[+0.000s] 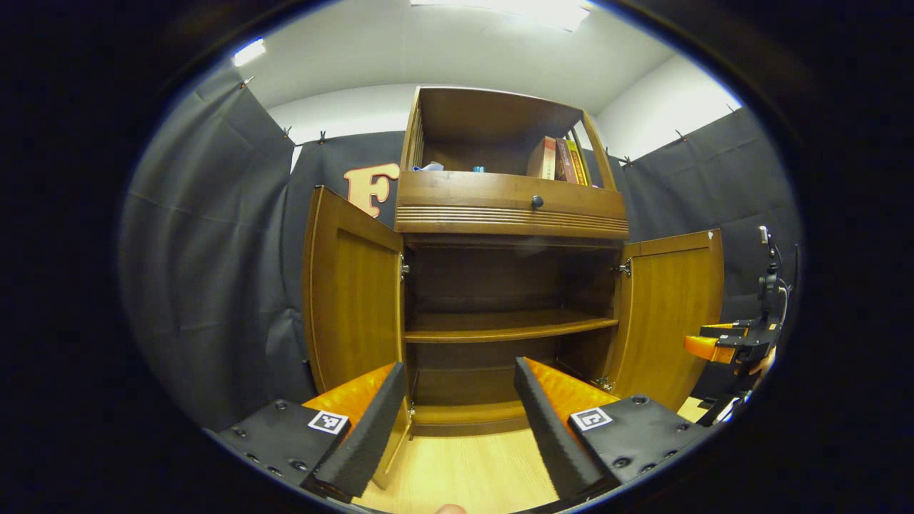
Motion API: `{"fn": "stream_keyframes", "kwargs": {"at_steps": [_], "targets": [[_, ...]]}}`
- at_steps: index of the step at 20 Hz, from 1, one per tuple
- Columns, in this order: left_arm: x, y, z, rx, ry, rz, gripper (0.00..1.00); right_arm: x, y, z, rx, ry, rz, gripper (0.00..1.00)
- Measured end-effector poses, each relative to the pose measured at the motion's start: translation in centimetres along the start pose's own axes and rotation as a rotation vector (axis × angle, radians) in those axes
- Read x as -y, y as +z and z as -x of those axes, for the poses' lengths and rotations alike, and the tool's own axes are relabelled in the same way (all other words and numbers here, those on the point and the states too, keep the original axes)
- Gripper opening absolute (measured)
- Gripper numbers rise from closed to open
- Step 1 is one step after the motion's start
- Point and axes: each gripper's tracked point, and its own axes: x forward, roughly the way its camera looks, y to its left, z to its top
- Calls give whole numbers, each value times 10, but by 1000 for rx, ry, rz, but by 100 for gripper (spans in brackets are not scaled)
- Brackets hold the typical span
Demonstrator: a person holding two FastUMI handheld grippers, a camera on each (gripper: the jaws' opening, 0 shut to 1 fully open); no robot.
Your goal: Open the right door of the double-door shoe cabinet with the right hand, and open the left door with the left hand.
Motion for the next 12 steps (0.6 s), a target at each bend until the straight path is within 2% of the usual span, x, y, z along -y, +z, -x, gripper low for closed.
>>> {"fn": "stream_keyframes", "kwargs": {"at_steps": [3,6,12], "targets": [[1,-1,-7,-2,14,-15,100,5,2,3,4,-10,-2,82],[2,-4,-11,-12,17,-15,100,8,1,-4,3,-15,-5,93],[-5,-6,-12,-11,44,-27,100,3,3,-1,4,-8,-7,93]]}}
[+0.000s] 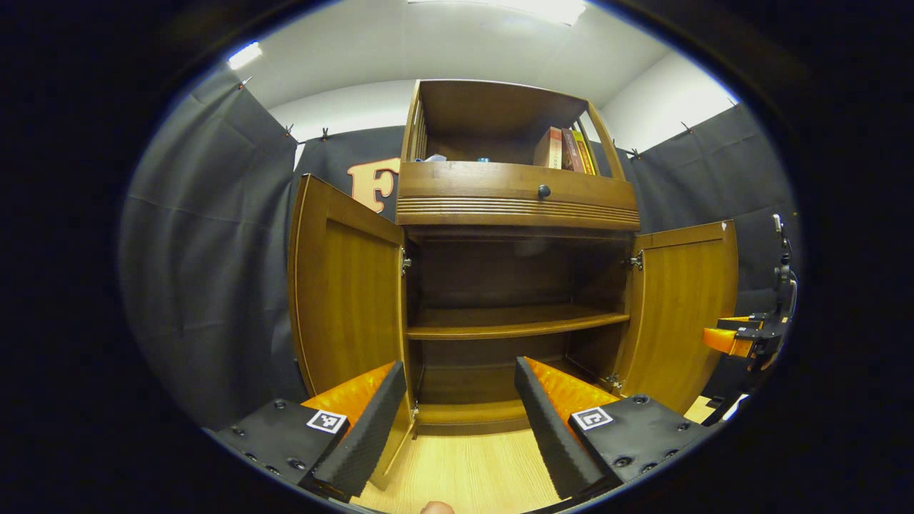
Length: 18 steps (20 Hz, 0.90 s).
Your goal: Open the right door of the double-door shoe cabinet with the right hand, and open the left door with the left hand.
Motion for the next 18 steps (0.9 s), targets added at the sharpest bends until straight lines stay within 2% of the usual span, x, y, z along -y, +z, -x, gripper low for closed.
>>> {"fn": "stream_keyframes", "kwargs": {"at_steps": [5,6,8,9,10,11,18], "targets": [[-3,-1,-1,0,5,-3,100,-5,0,-4,-3,6,5,75],[-3,-1,-2,0,9,-2,100,-6,-1,-4,-3,6,4,82],[-8,-3,-2,-1,26,-3,100,-8,-2,-5,-5,8,1,82],[-11,-4,-3,-3,32,-1,100,-8,-2,-5,-6,10,1,77],[-14,-7,-6,-6,38,5,100,-9,-2,-5,-7,11,1,82],[-15,-7,-6,-7,41,11,100,-9,-1,-5,-6,12,2,93],[-22,-11,-6,2,72,6,100,-15,-3,-10,-5,27,-6,93]]}}
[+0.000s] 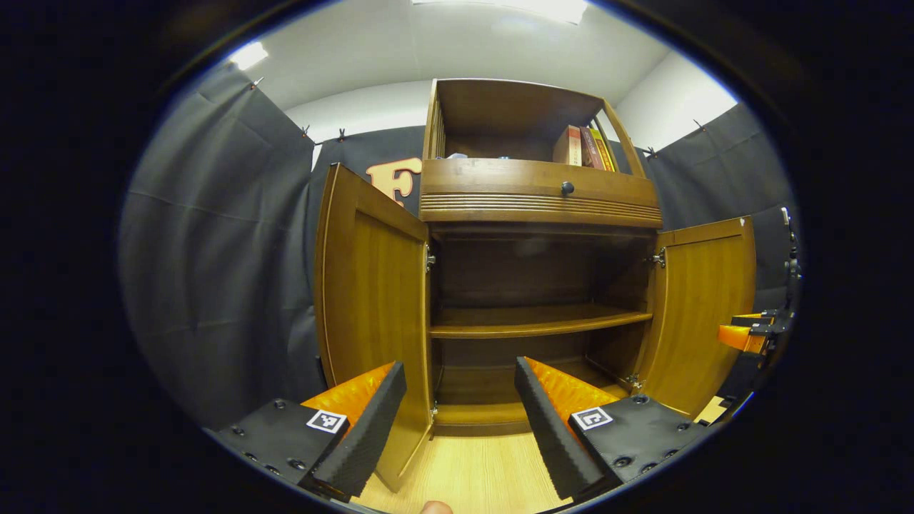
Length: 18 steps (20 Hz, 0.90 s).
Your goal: Open the right door of the double-door shoe cabinet with the right hand, and open the left door with the left hand.
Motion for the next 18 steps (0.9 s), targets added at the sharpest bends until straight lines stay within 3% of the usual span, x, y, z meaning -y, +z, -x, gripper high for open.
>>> {"fn": "stream_keyframes", "kwargs": {"at_steps": [2,4,14,18], "targets": [[3,-2,-3,-1,5,-10,100,0,-2,-1,-6,2,1,93],[6,-4,-4,-3,-2,-14,100,-1,-3,-2,-6,4,4,82],[18,-10,-8,-5,-29,10,100,-2,-6,-4,-15,8,3,82],[8,-6,-9,22,17,-42,100,0,-6,-1,-14,4,11,82]]}}
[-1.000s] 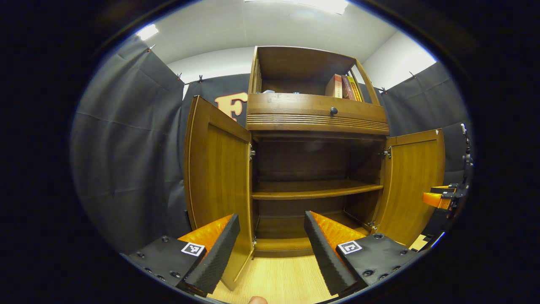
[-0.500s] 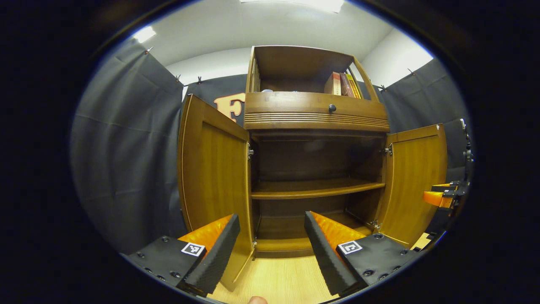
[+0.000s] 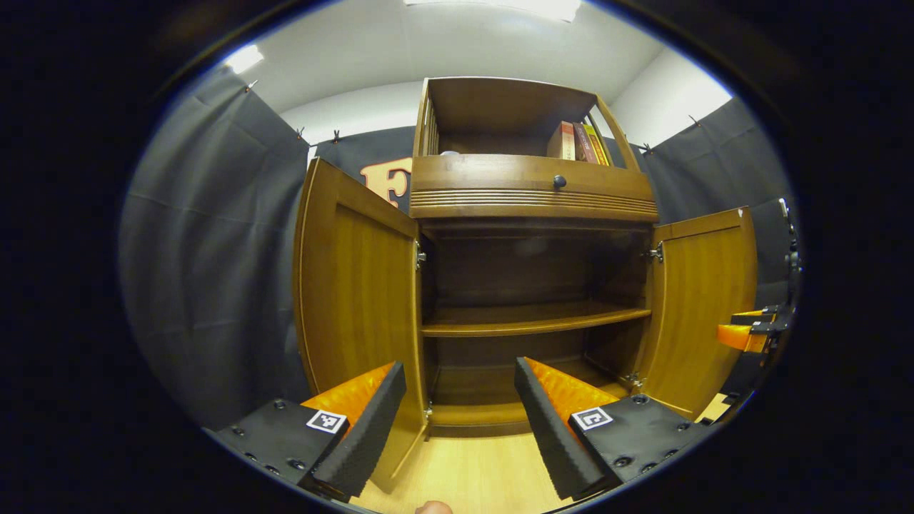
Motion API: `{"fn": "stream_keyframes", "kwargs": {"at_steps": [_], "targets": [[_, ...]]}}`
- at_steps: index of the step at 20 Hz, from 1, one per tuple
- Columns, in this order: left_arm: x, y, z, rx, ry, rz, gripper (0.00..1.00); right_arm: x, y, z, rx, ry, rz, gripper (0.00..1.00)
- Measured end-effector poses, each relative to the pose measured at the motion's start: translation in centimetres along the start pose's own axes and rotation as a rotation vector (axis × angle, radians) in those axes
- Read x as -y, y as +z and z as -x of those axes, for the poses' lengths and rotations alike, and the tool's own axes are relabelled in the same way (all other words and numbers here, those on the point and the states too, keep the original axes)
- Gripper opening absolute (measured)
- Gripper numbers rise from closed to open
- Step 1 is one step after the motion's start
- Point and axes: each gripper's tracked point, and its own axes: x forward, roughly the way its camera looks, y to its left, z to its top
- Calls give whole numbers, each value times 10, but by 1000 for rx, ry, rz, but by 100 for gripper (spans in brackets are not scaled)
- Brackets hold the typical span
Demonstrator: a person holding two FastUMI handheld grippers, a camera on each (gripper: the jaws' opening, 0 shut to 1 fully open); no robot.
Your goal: Open the right door of the double-door shoe cabinet with the right hand, and open the left door with the left hand.
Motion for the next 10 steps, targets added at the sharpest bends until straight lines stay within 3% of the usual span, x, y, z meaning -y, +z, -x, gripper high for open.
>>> {"fn": "stream_keyframes", "kwargs": {"at_steps": [6,9,10], "targets": [[16,-2,-1,-13,-50,24,100,3,-2,-3,0,-3,-13,82],[10,-2,-1,-13,-34,5,100,2,-7,-5,-8,-2,-14,82],[8,-2,-1,-14,-27,2,100,2,-8,-6,-10,-1,-16,71]]}}
